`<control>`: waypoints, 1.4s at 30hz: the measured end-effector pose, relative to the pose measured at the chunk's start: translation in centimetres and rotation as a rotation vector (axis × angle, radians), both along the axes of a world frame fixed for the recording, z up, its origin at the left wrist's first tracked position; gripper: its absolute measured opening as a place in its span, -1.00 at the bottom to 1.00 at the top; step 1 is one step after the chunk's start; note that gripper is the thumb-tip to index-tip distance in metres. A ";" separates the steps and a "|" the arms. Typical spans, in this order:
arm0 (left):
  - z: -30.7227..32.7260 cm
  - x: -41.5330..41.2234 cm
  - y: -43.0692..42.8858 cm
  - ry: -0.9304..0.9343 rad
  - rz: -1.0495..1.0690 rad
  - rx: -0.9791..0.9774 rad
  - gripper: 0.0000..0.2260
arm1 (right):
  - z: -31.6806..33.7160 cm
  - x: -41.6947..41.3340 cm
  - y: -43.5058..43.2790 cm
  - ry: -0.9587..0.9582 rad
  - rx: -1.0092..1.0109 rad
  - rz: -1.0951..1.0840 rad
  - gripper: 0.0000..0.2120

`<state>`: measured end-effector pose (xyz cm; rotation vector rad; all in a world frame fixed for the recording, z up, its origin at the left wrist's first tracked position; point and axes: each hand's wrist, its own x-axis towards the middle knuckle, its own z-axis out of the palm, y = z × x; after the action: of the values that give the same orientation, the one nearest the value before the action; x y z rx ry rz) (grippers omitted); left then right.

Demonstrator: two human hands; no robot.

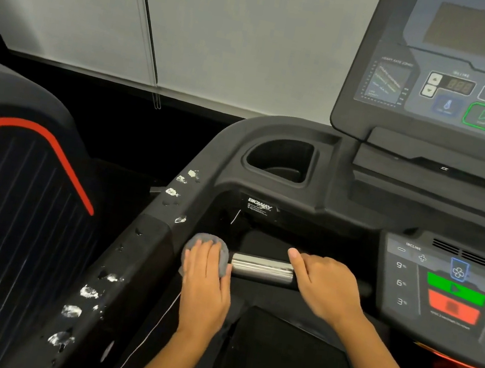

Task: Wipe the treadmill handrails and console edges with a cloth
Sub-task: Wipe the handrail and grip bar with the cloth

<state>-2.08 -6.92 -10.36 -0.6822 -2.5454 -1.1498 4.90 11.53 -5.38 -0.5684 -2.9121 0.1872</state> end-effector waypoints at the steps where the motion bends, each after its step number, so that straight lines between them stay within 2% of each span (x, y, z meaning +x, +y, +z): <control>1: 0.2 0.0 0.4 -0.015 0.022 0.009 -0.69 | 0.1 0.0 -0.1 0.010 -0.017 0.000 -0.05; 4: 0.6 0.1 2.4 -0.006 -0.012 -0.020 -0.73 | 0.5 -0.3 -0.4 0.068 -0.212 -0.029 -0.12; 6: 1.1 1.7 4.2 0.012 -0.201 -0.032 -0.74 | 0.9 -0.5 -0.4 0.122 -0.404 -0.056 -0.24; 9: 1.7 5.0 7.2 -0.005 -0.465 -0.072 -0.65 | 1.5 -0.2 -0.2 0.251 -0.686 -0.106 -0.40; 11: 2.0 5.8 8.0 0.036 -0.522 -0.111 -0.63 | 1.6 0.1 0.2 0.283 -0.747 -0.132 -0.42; 14: 1.7 4.2 6.3 0.104 -0.479 -0.145 -0.62 | 1.3 0.3 0.7 0.235 -0.689 -0.140 -0.42; 18: 0.2 0.2 1.0 0.087 -0.250 -0.141 -0.66 | 1.0 0.3 0.9 0.235 -0.712 -0.144 -0.40; 22: 0.2 -2.1 -2.2 0.034 -0.170 -0.139 -0.66 | 1.2 0.4 0.7 0.230 -0.731 -0.133 -0.41; 26: 0.3 -1.0 -1.3 -0.019 -0.089 -0.052 -0.64 | 2.0 0.6 0.7 0.352 -0.995 -0.131 -0.37; 30: 0.7 0.2 0.2 -0.055 0.001 0.032 -0.62 | 3.1 1.6 1.3 0.639 -1.284 -0.139 -0.09; 34: 1.3 2.7 3.3 -0.050 -0.212 0.008 -0.58 | 3.7 3.0 2.0 0.794 -1.374 -0.157 -0.07; 38: 2.5 6.2 7.7 0.032 -0.539 -0.143 -0.55 | 4.1 3.5 2.4 0.770 -1.340 -0.221 -0.04; 42: 3.8 6.8 9.3 0.057 -0.672 -0.172 -0.57 | 4.3 4.5 2.3 0.740 -1.314 -0.244 -0.12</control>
<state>4.73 2.37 -6.54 -1.6729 -2.4433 -1.0556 9.41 13.86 -1.05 -0.7357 -1.6572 1.8231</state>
